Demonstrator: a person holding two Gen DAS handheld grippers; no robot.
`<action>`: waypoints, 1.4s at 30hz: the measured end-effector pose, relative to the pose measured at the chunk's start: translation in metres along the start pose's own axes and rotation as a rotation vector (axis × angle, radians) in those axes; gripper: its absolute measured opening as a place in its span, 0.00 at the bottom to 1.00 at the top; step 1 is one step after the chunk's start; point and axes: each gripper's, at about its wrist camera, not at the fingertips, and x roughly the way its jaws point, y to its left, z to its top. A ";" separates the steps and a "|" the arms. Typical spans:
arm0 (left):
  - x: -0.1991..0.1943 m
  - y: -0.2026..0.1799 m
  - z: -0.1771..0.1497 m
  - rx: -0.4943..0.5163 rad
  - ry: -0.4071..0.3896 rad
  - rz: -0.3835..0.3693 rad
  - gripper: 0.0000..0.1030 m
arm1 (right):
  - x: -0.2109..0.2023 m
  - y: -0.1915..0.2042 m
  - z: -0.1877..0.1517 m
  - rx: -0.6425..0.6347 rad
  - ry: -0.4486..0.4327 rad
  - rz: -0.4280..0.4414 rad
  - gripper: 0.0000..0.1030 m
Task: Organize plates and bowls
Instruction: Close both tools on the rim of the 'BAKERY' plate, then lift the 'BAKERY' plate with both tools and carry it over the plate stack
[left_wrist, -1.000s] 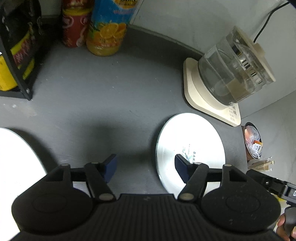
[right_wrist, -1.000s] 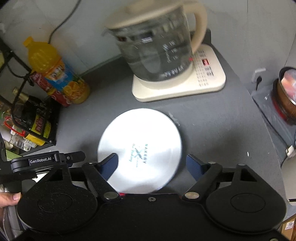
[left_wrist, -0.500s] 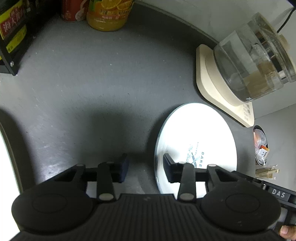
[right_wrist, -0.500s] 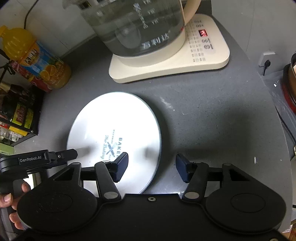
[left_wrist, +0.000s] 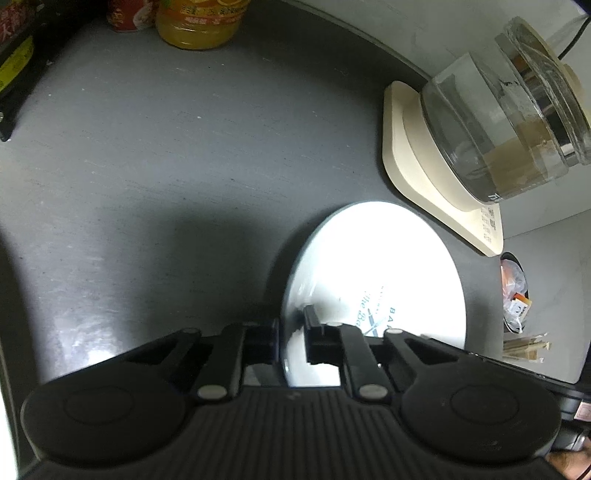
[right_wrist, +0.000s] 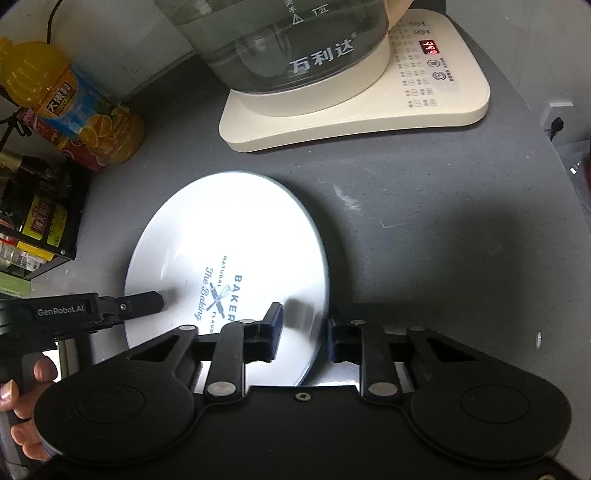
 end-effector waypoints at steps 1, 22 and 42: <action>0.000 -0.001 0.000 0.002 -0.003 0.004 0.11 | 0.000 0.001 0.000 -0.006 0.000 0.000 0.24; -0.043 -0.011 0.024 0.068 -0.093 -0.026 0.06 | -0.042 0.021 0.010 -0.065 -0.110 0.030 0.13; -0.104 0.001 0.041 0.134 -0.131 -0.141 0.04 | -0.087 0.064 -0.006 -0.034 -0.236 0.017 0.13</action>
